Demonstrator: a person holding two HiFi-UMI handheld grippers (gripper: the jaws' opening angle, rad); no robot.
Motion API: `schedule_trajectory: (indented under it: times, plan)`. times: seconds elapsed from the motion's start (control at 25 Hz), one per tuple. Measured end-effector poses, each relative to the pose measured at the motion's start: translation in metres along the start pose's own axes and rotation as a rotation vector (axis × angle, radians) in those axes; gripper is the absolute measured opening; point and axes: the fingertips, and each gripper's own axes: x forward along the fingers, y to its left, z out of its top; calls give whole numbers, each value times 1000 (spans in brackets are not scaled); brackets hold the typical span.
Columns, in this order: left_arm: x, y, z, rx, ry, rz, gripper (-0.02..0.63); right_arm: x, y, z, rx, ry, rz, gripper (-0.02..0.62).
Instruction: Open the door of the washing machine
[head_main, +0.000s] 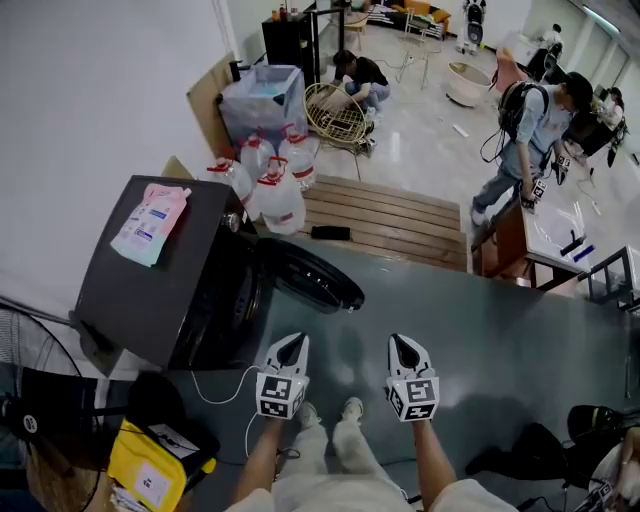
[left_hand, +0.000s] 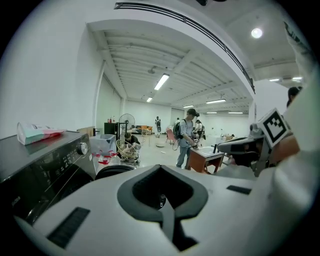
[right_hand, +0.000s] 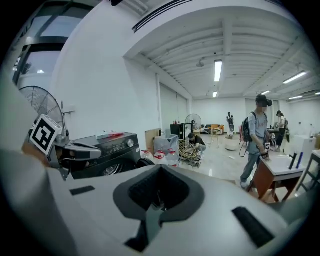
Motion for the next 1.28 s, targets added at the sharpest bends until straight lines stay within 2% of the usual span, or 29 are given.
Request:
schedule_trajectory:
  times: [0.6, 0.92, 1.28]
  plan:
    - [-52, 3, 71, 43, -81, 58, 8, -47, 3, 72, -54, -98, -3, -2]
    - [-82, 5, 75, 44, -97, 102, 7, -68, 2, 81, -74, -120, -11, -2]
    - [-93, 3, 81, 51, -109, 111, 8, -79, 0, 80, -75, -122, -26, -2]
